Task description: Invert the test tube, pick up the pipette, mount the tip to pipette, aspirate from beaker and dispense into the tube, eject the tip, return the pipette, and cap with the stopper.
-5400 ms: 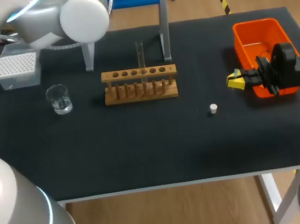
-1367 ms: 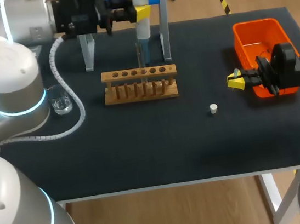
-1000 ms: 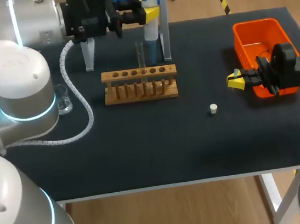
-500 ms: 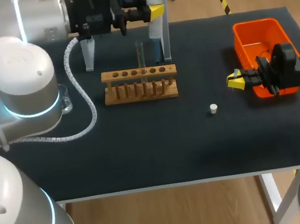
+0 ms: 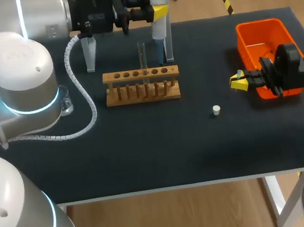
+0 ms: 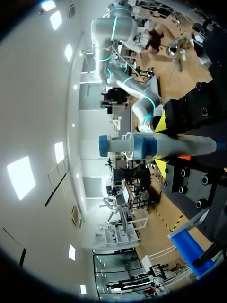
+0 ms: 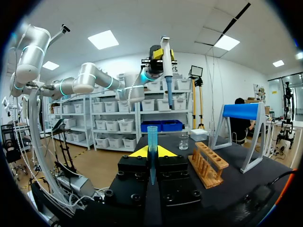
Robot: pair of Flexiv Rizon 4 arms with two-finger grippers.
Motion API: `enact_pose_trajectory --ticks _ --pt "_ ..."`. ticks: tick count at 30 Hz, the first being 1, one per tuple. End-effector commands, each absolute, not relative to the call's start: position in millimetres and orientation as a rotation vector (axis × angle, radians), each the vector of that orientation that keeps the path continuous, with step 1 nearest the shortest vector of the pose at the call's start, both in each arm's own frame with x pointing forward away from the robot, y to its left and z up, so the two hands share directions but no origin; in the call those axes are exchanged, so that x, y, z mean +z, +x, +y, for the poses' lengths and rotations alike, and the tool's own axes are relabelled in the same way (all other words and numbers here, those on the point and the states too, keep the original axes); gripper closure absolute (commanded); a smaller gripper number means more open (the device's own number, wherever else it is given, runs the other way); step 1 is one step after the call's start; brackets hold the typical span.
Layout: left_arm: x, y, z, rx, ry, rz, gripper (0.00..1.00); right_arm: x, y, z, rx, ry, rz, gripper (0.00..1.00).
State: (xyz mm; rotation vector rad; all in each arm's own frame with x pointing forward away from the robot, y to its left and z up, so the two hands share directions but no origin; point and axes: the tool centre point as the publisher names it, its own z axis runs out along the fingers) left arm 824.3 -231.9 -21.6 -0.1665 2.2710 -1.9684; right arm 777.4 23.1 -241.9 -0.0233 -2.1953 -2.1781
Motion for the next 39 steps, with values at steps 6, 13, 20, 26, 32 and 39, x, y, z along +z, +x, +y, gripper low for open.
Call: enact_pose_trajectory --ticks 6,13,20,26,32,39 --pt "-21.1 825.3 -229.8 -1.945 -0.189 2.264 1.00 -241.9 776.6 22.1 -2.177 -0.021 -2.196 1.00" --pt "-20.7 825.1 -229.8 -1.949 -0.178 2.266 1.00 -241.9 776.6 22.1 -2.177 -0.021 -2.196 1.00" --pt "-20.4 824.9 -229.6 -1.950 -0.178 2.264 1.00 -241.9 776.6 22.1 -2.177 -0.021 -2.196 1.00" --pt "-20.4 824.9 -229.6 -1.950 -0.178 2.264 1.00 -241.9 776.6 22.1 -2.177 -0.021 -2.196 1.00" --pt "-20.4 824.9 -229.6 -1.950 -0.178 2.264 1.00 -241.9 776.6 22.1 -2.177 -0.021 -2.196 1.00" --pt "-20.4 824.9 -229.6 -1.950 -0.178 2.264 1.00 -241.9 776.6 22.1 -2.177 -0.021 -2.196 1.00"
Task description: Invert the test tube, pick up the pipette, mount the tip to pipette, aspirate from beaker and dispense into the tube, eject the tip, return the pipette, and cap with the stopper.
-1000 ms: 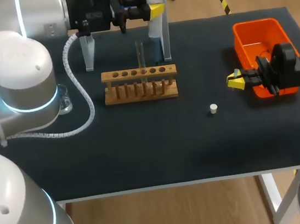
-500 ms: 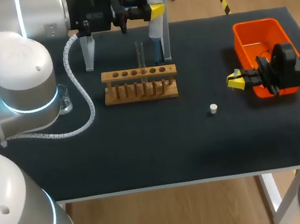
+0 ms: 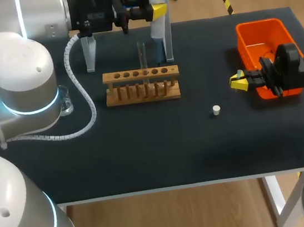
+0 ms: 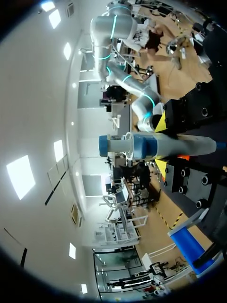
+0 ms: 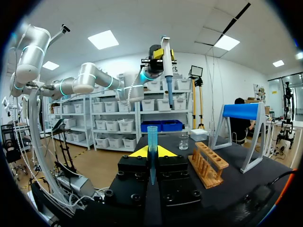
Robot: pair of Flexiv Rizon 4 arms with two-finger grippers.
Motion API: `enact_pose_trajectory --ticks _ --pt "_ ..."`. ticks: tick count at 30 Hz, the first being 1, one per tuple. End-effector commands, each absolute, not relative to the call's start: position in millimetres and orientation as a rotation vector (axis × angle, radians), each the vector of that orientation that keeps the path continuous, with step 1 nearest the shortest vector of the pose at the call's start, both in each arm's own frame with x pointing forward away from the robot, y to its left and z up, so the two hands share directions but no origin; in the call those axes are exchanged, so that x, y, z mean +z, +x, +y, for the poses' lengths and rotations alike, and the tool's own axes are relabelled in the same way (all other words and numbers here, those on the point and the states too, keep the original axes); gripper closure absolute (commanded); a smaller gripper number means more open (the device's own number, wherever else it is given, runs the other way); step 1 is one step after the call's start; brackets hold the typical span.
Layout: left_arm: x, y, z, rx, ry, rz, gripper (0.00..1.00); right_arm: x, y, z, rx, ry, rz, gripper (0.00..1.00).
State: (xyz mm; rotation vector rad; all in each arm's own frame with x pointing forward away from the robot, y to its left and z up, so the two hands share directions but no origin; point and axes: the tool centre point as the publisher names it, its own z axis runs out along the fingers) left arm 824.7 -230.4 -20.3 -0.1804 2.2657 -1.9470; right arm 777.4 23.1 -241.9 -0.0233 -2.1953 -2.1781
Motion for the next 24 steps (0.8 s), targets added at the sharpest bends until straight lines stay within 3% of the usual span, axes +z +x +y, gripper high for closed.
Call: enact_pose_trajectory --ticks 1,7,24 --pt "-20 825 -230 -1.950 -0.178 2.264 1.00 -242 777 22 -2.177 -0.021 -2.196 1.00" --pt "-20 825 -230 -1.950 -0.178 2.264 1.00 -242 777 22 -2.177 -0.021 -2.196 1.00" --pt "-20 825 -230 -1.950 -0.178 2.264 1.00 -246 813 96 -2.124 -0.024 -2.216 1.00"
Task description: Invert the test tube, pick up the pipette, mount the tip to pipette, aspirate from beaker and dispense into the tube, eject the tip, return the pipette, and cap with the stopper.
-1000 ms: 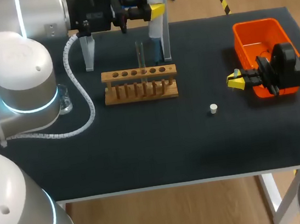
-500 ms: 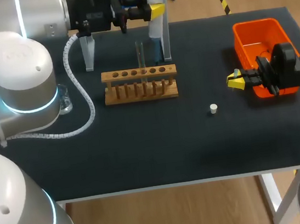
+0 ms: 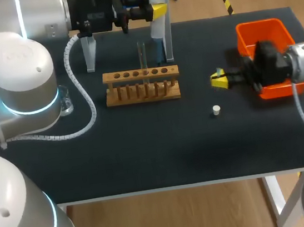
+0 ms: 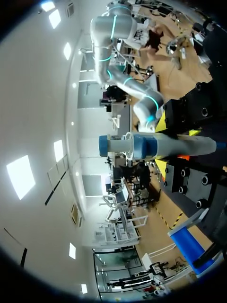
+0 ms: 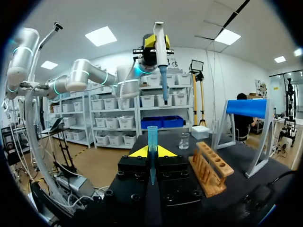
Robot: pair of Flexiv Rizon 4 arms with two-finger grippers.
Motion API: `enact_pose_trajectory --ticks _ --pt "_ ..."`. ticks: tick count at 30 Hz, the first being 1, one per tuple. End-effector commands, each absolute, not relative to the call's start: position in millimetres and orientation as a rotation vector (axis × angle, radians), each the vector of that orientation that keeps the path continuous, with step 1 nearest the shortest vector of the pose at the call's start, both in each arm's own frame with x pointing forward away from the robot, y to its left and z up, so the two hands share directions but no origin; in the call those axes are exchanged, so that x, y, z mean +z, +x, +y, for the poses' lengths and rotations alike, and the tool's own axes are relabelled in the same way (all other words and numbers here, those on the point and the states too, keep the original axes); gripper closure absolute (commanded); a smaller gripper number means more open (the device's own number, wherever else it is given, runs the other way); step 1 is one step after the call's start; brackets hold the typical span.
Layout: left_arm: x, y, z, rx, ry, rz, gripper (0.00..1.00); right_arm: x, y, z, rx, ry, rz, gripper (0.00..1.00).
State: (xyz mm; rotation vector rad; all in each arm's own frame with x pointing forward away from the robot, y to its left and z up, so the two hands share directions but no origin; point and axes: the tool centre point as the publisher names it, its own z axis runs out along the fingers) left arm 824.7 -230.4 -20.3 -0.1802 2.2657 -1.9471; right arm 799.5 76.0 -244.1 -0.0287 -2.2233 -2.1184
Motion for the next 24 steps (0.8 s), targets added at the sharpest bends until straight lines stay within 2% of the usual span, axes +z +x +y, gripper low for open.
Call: enact_pose_trajectory --ticks 1,11,24 --pt "-20 825 -230 -1.950 -0.178 2.264 1.00 -246 815 98 -2.134 -0.023 -2.207 1.00" --pt "-20 825 -230 -1.950 -0.178 2.264 1.00 -236 828 142 -2.146 0.051 -2.176 1.00" --pt "-20 825 -230 -1.950 -0.178 2.264 1.00 -230 828 172 -2.143 0.102 -2.166 1.00"
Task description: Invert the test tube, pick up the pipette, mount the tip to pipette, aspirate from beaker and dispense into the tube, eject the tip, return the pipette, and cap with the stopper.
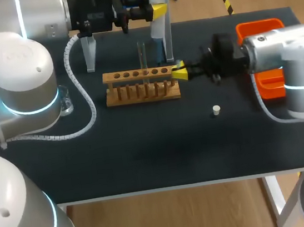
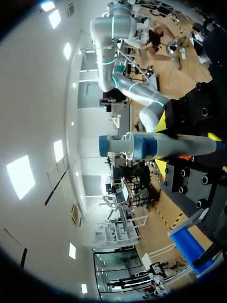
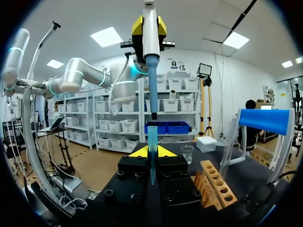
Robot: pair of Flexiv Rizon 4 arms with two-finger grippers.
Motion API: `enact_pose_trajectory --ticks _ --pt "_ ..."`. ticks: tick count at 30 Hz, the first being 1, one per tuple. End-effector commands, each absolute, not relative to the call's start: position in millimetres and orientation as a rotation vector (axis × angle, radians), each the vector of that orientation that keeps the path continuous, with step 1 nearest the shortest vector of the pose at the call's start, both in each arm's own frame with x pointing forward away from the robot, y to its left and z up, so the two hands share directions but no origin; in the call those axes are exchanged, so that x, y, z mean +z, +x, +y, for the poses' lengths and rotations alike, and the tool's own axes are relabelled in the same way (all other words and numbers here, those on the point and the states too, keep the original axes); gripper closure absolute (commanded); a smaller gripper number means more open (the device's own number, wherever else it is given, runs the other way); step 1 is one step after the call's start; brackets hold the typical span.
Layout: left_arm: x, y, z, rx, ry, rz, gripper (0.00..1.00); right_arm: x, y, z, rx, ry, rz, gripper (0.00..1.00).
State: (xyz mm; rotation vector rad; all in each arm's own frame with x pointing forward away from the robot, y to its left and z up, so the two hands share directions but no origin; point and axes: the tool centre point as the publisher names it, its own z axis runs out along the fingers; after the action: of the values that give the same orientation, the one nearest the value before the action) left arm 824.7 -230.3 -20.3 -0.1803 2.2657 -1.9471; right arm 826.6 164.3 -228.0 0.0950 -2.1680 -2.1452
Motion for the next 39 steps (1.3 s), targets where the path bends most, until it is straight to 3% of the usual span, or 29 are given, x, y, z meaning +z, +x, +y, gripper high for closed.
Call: enact_pose_trajectory --ticks 1,39 --pt "-20 825 -230 -1.950 -0.178 2.264 1.00 -229 828 174 -2.143 0.106 -2.166 1.00" --pt "-20 825 -230 -1.950 -0.178 2.264 1.00 -223 820 204 -2.122 0.150 -2.133 1.00"
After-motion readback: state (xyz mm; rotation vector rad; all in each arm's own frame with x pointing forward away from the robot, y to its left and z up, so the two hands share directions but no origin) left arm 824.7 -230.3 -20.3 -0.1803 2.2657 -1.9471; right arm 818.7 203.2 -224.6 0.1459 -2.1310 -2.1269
